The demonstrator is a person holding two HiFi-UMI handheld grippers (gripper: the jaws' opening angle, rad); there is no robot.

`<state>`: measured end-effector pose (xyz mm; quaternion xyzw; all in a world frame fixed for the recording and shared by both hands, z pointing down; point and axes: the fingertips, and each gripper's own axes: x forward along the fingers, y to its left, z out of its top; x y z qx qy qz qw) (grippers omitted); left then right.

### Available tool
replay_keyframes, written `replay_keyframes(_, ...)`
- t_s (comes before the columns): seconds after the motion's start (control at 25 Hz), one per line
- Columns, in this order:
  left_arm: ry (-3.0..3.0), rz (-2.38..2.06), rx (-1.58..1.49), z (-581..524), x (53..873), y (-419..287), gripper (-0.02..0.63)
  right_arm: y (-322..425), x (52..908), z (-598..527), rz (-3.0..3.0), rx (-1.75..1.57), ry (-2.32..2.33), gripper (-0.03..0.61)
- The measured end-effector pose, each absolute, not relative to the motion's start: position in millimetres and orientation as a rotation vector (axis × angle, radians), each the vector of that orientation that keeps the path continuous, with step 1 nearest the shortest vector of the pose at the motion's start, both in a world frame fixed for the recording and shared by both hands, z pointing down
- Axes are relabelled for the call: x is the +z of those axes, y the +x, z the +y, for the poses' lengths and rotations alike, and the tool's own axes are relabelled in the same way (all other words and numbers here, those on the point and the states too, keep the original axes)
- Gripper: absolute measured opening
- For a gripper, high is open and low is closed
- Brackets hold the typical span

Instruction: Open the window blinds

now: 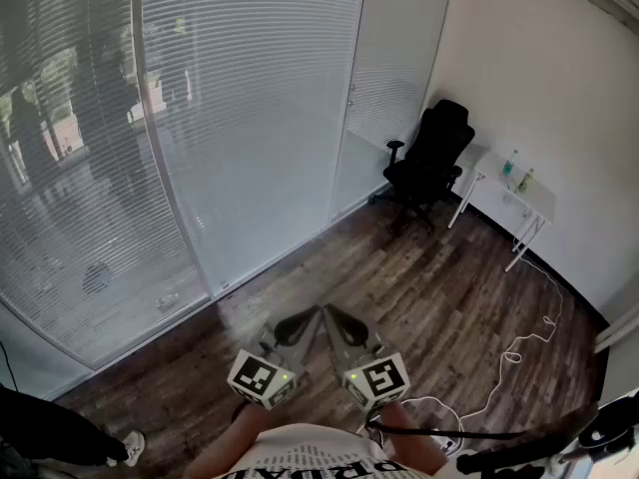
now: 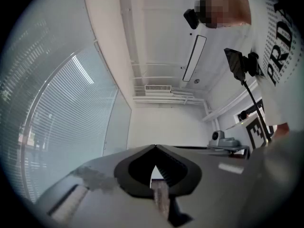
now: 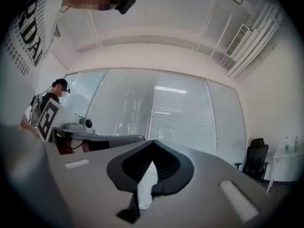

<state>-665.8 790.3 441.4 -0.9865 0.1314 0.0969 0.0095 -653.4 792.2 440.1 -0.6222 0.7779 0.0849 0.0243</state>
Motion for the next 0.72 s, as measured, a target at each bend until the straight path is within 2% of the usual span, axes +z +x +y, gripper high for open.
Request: replay_keyframes(0.72, -3.092, 0.385, 0.312, 780, 445, -680, -0.009, -668, 443, 783, 2.375, 0.282, -1.95, 0.008)
